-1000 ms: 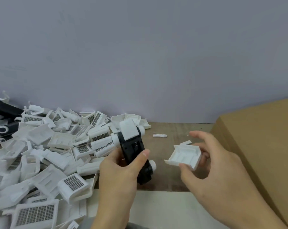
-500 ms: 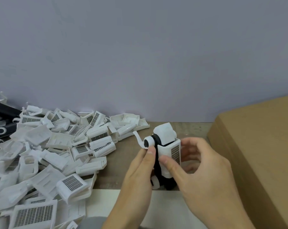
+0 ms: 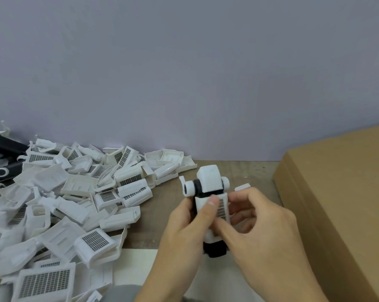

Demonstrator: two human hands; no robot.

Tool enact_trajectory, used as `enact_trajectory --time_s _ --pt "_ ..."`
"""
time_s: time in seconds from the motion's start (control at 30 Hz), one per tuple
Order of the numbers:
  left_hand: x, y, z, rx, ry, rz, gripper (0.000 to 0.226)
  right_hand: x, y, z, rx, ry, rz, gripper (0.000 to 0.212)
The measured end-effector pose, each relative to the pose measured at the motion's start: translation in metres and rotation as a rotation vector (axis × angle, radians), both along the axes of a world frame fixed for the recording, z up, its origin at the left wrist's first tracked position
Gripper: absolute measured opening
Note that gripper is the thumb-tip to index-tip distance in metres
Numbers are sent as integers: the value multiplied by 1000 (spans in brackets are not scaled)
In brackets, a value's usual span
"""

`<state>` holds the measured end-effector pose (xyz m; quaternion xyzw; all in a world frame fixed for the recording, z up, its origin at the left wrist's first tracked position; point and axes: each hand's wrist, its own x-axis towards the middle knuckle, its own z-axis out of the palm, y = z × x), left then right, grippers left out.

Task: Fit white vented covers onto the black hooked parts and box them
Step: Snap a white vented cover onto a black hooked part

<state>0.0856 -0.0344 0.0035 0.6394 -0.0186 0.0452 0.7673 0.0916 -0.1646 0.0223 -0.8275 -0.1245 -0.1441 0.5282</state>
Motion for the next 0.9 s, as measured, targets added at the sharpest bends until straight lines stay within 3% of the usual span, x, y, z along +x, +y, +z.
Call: enact_trajectory --time_s 0.1,0.17,0.23,0.33,0.5,0.67,0.9 --pt "1 3 0 -104 46 72 34 1 -4 -3 32 12 99 15" --pt "1 4 3 -120 48 74 36 0 -4 -4 138 68 101 30" --pt "0 2 5 -67 30 59 33 0 -2 -4 255 178 152 44" --pt "-4 -1 8 54 -35 67 24 1 -1 -2 354 294 164 41" --pt "-8 -5 17 111 -106 93 21 3 -5 -3 326 274 94 44" --pt "-7 -5 15 156 -96 126 23 3 3 -6 433 286 68 53" --pt "-7 -6 11 176 -40 4 31 5 2 -9 552 329 40 58"
